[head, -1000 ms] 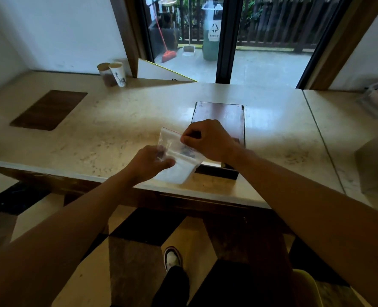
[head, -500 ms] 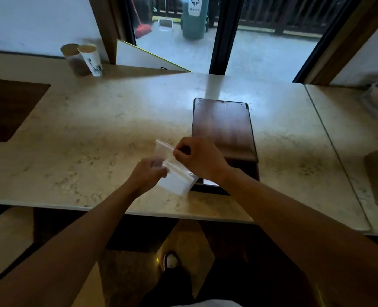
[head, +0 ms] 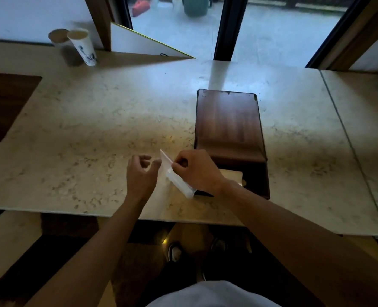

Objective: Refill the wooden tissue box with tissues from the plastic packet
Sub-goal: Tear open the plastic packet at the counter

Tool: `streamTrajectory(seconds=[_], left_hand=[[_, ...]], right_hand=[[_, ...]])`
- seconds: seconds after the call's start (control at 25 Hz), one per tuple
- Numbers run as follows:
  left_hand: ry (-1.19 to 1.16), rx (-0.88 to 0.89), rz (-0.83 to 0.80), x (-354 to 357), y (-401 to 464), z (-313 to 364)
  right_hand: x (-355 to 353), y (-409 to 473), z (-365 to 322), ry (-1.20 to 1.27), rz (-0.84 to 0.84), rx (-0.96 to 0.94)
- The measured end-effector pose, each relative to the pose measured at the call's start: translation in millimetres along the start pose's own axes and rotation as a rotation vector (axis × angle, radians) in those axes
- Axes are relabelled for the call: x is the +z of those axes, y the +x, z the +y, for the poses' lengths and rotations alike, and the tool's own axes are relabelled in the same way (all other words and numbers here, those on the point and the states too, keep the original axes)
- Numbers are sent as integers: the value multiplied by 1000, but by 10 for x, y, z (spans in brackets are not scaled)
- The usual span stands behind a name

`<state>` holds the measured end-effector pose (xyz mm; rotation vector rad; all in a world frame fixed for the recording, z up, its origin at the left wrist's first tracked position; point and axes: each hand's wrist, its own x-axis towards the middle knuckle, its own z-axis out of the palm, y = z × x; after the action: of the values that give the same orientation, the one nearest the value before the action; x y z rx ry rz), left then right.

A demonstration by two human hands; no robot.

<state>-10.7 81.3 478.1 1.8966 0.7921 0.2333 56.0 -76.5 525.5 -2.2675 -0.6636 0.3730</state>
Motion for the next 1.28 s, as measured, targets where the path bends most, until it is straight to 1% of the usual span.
streamTrajectory(seconds=[0.04,0.12,0.28,0.36,0.44,0.6,0.72,0.84,0.96,1.08,1.2,1.28], left_hand=[[-21,-22,47,-9,-49,55],[-68,-32,54,-16,-158,149],[-118,30,-124,6,-332,318],[-99,19,-218,61,-350,408],[-62,-11,-270,119,-338,484],[-9,-26,-285,144,-284,553],[-8,-10,-291,119,-245,589],[-4,-15,-283,116,-201,602],[-1,-19,-293,105,-168,596],[12,-11,-313,89,-134,591],[14,-5,-335,70,-105,618],[4,0,-377,49,-97,639]], right_hand=[[-21,4,23,26,-11,8],[-79,7,62,72,-50,19],[-171,13,136,165,-108,42],[-217,19,167,253,-135,112],[-258,22,188,296,-158,155],[-308,44,190,298,-202,187],[-354,66,168,273,-222,176],[-416,105,161,300,-270,153],[-479,149,163,241,-310,107],[-492,192,163,223,-333,120],[-475,224,162,261,-341,150],[-462,231,161,311,-366,175]])
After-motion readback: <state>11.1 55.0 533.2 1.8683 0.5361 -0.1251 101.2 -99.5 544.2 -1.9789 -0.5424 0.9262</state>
